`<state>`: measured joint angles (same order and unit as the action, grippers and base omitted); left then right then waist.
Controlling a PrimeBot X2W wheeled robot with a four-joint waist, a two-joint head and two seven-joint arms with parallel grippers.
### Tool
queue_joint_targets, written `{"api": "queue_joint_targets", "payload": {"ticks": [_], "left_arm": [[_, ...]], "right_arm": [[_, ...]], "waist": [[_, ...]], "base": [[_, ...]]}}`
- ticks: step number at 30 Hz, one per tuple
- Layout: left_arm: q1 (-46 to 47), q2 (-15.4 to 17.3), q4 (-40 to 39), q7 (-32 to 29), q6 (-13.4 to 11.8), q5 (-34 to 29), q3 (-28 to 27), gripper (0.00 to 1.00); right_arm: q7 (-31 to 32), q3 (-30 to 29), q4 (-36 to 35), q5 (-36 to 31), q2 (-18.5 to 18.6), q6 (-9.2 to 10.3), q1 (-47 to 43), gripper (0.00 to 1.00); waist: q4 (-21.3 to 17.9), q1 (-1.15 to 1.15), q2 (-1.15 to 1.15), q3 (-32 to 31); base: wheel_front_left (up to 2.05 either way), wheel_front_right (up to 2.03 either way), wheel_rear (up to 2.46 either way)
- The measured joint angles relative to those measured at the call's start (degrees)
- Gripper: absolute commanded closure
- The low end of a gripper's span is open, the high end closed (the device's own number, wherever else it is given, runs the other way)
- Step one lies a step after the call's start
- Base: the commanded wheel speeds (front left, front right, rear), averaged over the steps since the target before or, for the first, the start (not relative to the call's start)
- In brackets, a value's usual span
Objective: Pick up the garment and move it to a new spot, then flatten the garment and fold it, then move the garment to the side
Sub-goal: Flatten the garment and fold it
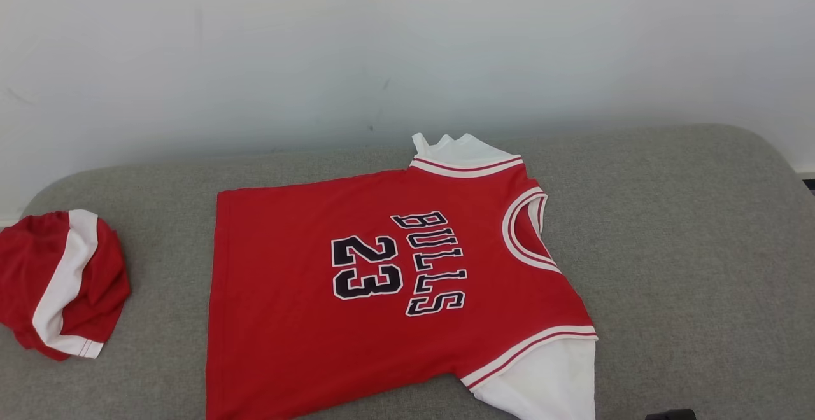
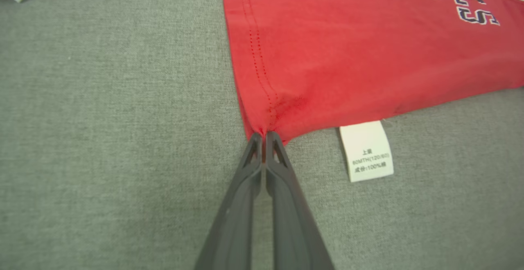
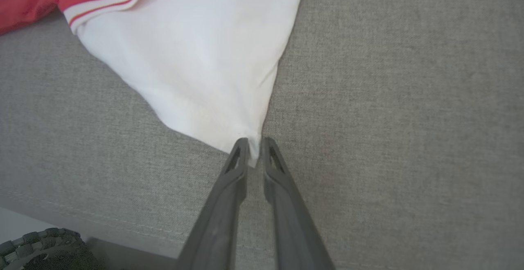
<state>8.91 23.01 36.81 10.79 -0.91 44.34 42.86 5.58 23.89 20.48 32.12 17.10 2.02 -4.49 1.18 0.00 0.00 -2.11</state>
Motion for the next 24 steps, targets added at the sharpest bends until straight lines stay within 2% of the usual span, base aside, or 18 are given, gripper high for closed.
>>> {"api": "queue_joint_targets", "payload": {"ticks": [1, 4, 10, 13, 21, 24], "left_arm": [[0.0, 0.0, 0.3, 0.2, 0.2, 0.0, 0.0, 0.00], [0.1, 0.0, 1.2, 0.4, 0.4, 0.0, 0.0, 0.00], [-0.7, 0.2, 0.6, 1.7, 0.1, 0.6, -1.6, 0.00], [-1.8, 1.1, -1.0, 2.4, -1.1, 0.6, -2.5, 0.00], [-3.6, 3.2, -7.2, 2.9, -3.2, 0.3, -5.1, 0.00], [-3.7, 3.6, -10.2, 3.4, -3.7, 0.2, -6.8, 0.00]], "right_arm": [[-0.1, -0.1, 0.1, 0.0, 0.0, 0.00, 0.2, 0.00], [-0.9, -0.9, 0.0, 0.2, -0.1, -0.07, 0.2, 0.00], [-2.4, -4.4, -3.0, 5.2, 0.9, -2.57, -2.2, 0.00], [-3.4, -6.6, -5.9, 7.1, 2.2, -3.47, -3.1, 0.00], [-5.5, -9.8, -12.7, 9.4, 2.8, -3.97, -4.2, 0.00], [-7.2, -10.8, -14.7, 8.7, 2.8, -3.12, -3.9, 0.00]], "waist": [[0.0, 0.00, 0.00, 0.0], [0.0, 0.00, 0.00, -0.2], [0.0, 0.00, 0.00, -0.6], [0.0, 0.00, 0.00, -0.7], [0.0, 0.00, 0.00, -1.0], [0.1, 0.00, 0.00, -1.0]], "base": [[0.00, 0.00, 0.00], [0.00, 0.00, 0.00], [0.00, 0.00, 0.00], [0.00, 0.00, 0.00], [0.00, 0.00, 0.00], [0.00, 0.00, 0.00]]}}
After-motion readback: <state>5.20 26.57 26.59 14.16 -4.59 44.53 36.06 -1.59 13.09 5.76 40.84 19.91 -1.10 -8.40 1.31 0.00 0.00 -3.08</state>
